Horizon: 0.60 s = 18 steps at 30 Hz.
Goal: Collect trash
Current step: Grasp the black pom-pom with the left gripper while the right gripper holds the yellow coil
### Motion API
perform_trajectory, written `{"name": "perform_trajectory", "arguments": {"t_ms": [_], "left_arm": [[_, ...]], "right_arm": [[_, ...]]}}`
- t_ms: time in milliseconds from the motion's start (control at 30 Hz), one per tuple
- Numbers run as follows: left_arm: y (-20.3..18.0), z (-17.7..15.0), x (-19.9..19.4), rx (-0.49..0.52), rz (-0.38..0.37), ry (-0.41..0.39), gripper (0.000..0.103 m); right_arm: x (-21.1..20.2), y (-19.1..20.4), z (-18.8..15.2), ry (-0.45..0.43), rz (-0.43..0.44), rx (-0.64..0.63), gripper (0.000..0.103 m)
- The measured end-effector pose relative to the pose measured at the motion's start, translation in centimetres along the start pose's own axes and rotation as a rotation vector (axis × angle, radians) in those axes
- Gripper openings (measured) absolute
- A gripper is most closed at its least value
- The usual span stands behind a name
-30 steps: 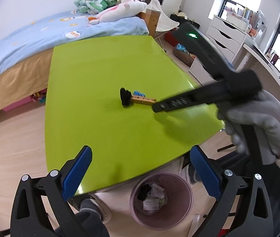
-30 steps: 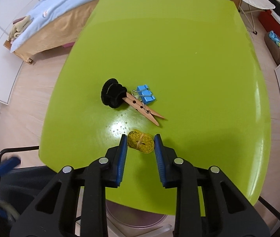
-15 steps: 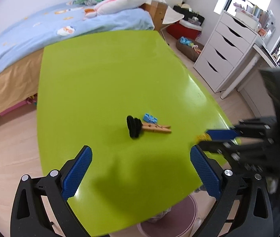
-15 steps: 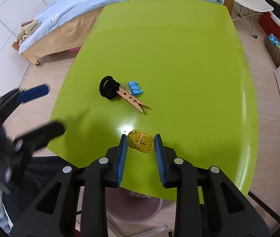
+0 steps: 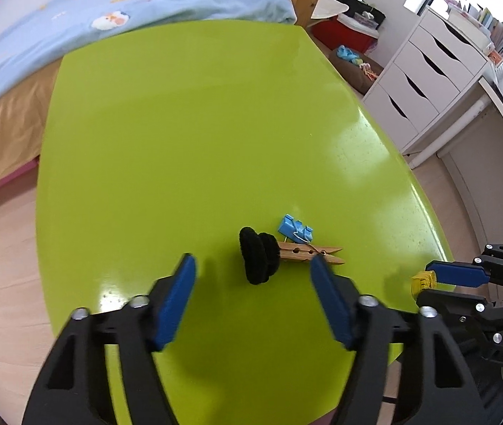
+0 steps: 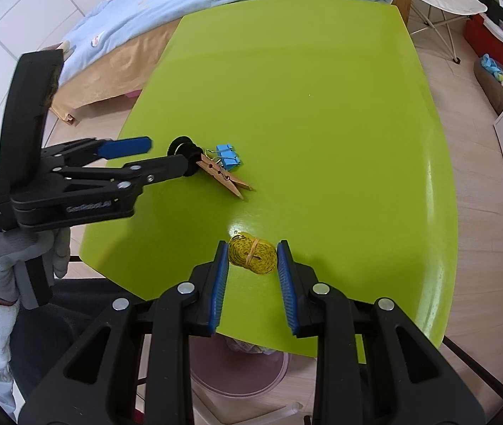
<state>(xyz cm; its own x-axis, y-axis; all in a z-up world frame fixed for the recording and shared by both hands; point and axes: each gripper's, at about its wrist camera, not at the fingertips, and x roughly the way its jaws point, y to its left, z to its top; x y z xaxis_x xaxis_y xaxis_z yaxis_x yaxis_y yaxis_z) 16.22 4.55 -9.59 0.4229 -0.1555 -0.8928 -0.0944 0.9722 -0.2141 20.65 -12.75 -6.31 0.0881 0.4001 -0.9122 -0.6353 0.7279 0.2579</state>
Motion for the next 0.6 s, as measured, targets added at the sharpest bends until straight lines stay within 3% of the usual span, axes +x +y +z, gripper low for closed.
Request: {"name": "perform_trajectory", "arguments": {"t_ms": [133,200,267,600], "left_arm": [[-0.2,0.0,0.5,0.005,-0.007,0.006,0.039],[-0.2,0.0,0.8,0.007,-0.008,0.01,0.019],[-0.2,-0.2,0.8,0.011,-0.004,0.013,0.011],[-0.7,-1.7,-1.3,0.039,0.018,-0.023,0.008]], "right_arm": [[0.1,-0.2,0.0,-0.002,0.006,-0.003,0.028],[0.1,-0.2,0.1,-0.003,0.006,-0.005,0.028],[0.1,-0.2,0.1,-0.002,0.006,-0.005,0.028],[-0.4,0.2,-0.3,-0.025,0.0,-0.02,0.028]]}}
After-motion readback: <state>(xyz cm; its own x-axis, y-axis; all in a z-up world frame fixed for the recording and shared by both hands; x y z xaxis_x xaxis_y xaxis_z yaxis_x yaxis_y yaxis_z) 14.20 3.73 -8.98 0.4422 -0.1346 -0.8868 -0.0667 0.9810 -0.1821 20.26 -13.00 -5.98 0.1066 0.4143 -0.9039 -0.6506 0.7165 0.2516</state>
